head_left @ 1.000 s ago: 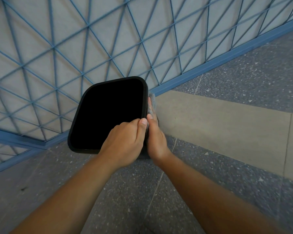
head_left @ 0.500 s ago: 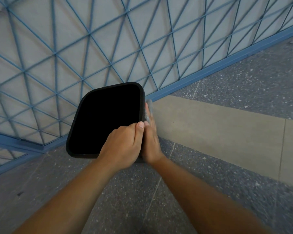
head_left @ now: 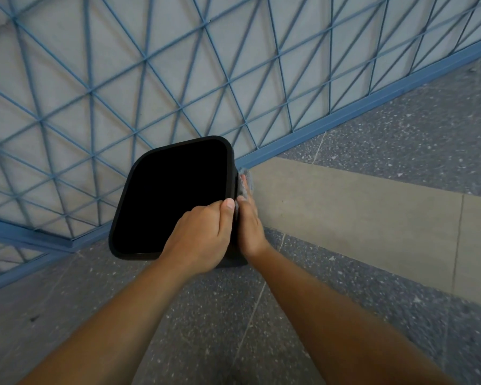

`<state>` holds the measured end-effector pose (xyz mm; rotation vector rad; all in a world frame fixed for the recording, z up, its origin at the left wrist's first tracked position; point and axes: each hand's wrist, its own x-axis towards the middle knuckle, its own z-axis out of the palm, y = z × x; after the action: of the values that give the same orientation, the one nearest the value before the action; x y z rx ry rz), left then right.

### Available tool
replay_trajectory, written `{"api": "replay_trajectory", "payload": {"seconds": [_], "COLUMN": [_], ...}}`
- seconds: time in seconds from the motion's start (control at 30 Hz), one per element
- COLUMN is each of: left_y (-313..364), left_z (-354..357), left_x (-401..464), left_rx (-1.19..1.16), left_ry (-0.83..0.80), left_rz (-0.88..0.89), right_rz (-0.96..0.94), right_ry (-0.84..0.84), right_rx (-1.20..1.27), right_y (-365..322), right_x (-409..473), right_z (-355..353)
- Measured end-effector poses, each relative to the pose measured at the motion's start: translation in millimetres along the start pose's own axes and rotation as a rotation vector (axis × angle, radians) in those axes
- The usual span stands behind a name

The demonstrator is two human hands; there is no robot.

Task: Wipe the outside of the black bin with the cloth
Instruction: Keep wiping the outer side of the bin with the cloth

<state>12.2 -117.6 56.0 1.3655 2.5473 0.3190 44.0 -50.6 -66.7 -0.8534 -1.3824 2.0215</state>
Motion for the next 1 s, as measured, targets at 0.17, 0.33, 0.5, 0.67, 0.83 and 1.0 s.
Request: {"api": "replay_trajectory", "payload": {"seconds": [0.17, 0.33, 0.5, 0.67, 0.83, 1.0], "left_y": [-1.6, 0.1, 1.4, 0.0, -1.1, -1.9], "left_z": [-0.1, -0.9, -2.2, -0.6, -0.6, 0.2], "left_x": [-0.3, 0.4, 2.4, 4.4, 3.3, 3.4], "left_rx": [-0.065, -0.048, -0.091, -0.073, -0.082, -0.095], "left_ry": [-0.014, -0.002, -0.052, -0.052, -0.048, -0.042], "left_rz": [-0.006, -0.029, -0.046, -0.051, -0.040, -0.028], "right_rz": [-0.161, -0.077, -0.103, -0.165, -0.051, -0.134], "right_ry": [-0.050, -0.038, -0.020, -0.005, 0.016, 0.009], "right_rx": [0.081, 0.015, 0.059, -0.014, -0.032, 0.008], "right_y": [0.7, 15.7, 10.0, -7.0, 0.2, 4.5], "right_x": [-50.5, 7.9, -40.8, 1.5, -20.1, -23.2], "right_z": [14.1, -4.3, 12.4, 3.6, 7.1, 9.2]}}
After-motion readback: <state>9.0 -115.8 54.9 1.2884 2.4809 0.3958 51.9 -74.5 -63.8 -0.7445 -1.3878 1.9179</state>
